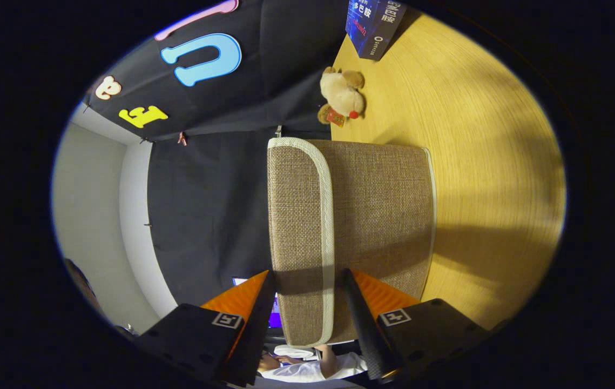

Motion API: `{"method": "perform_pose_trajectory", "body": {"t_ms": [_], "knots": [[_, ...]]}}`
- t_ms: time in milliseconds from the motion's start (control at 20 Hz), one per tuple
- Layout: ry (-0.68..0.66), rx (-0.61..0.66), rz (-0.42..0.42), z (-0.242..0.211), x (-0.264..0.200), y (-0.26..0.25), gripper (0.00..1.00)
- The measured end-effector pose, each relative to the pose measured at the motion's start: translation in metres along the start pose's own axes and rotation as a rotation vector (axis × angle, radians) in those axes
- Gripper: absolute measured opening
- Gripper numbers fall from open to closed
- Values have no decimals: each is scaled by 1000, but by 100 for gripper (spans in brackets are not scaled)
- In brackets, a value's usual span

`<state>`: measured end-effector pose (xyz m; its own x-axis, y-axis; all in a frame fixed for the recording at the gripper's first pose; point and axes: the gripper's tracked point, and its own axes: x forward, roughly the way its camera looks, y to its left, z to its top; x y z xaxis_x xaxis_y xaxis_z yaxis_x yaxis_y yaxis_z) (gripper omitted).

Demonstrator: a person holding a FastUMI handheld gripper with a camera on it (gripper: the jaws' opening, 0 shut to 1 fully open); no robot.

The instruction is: Open the storage box then place both shoes into the box .Put the left shoe in first, then the right shoe, with the right side of both shoes facing outward in a uniform manner.

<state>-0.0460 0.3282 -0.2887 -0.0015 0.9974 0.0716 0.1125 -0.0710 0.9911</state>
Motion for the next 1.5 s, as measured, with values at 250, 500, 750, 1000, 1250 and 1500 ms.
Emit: {"method": "perform_pose_trajectory", "body": {"t_ms": [250, 500, 750, 1000, 1250, 1500], "knots": [[16, -57, -12, -8, -9, -5, 39], [-36, -66, 54, -11, -18, 19, 5], [-72, -136, 99, -16, -14, 70, 5], [-83, -255, 100, -20, 9, 134, 5], [-112, -351, 44, -35, 59, 191, 7], [-101, -452, -12, -47, 117, 223, 9]]}}
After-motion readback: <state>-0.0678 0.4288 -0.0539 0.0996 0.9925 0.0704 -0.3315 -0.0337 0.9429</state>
